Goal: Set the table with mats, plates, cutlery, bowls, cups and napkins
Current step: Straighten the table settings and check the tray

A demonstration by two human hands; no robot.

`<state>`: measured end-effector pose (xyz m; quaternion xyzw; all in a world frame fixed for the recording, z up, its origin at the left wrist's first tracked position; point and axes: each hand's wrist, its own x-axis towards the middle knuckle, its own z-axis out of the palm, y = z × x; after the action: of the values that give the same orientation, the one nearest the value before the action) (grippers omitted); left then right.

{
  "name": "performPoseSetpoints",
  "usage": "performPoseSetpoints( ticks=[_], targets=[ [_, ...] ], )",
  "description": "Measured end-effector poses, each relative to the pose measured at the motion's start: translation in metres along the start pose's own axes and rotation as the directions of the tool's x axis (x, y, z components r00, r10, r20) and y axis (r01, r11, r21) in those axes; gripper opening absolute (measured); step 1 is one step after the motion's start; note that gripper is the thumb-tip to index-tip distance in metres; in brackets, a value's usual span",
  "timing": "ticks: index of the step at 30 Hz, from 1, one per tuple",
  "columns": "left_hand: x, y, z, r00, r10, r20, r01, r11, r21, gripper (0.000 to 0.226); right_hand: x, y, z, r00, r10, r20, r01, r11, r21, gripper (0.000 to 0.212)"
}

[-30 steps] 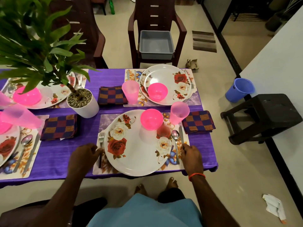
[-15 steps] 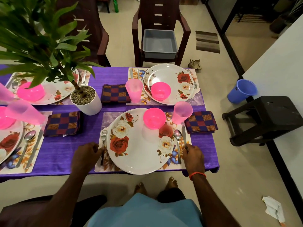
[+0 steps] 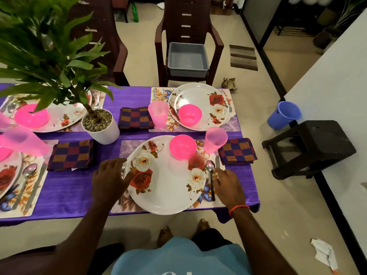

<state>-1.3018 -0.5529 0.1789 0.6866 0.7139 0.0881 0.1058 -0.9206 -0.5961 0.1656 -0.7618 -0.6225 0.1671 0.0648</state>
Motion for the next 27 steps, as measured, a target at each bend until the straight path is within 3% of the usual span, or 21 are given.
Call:
performPoseSetpoints(
  ticks=[6, 13, 18, 23, 27],
  targets=[
    [0.004, 0.036, 0.012, 0.999, 0.022, 0.035, -0.021, 0.999, -0.028, 0.073, 0.007, -0.02, -0.008, 0.948, -0.318, 0.027, 0.317, 0.948, 0.009, 0.045],
    [-0.012, 0.064, 0.024, 1.0, -0.013, 0.014, 0.014, 0.998, -0.056, 0.076, 0.022, -0.018, -0.016, 0.842, -0.539, 0.02, 0.539, 0.842, -0.006, 0.05],
    [-0.034, 0.091, 0.032, 0.994, -0.105, 0.002, 0.105, 0.994, -0.036, 0.083, 0.044, -0.013, -0.014, 0.754, -0.648, 0.11, 0.651, 0.759, 0.013, 0.051],
    [-0.064, 0.126, 0.034, 0.976, -0.213, -0.039, 0.212, 0.977, -0.024, 0.08, 0.056, 0.001, -0.005, 0.615, -0.764, 0.197, 0.769, 0.636, 0.064, 0.06],
    [-0.097, 0.155, 0.038, 0.955, -0.286, -0.079, 0.292, 0.954, 0.07, 0.078, 0.068, 0.003, -0.007, 0.508, -0.845, 0.169, 0.841, 0.529, 0.116, 0.06]
  ],
)
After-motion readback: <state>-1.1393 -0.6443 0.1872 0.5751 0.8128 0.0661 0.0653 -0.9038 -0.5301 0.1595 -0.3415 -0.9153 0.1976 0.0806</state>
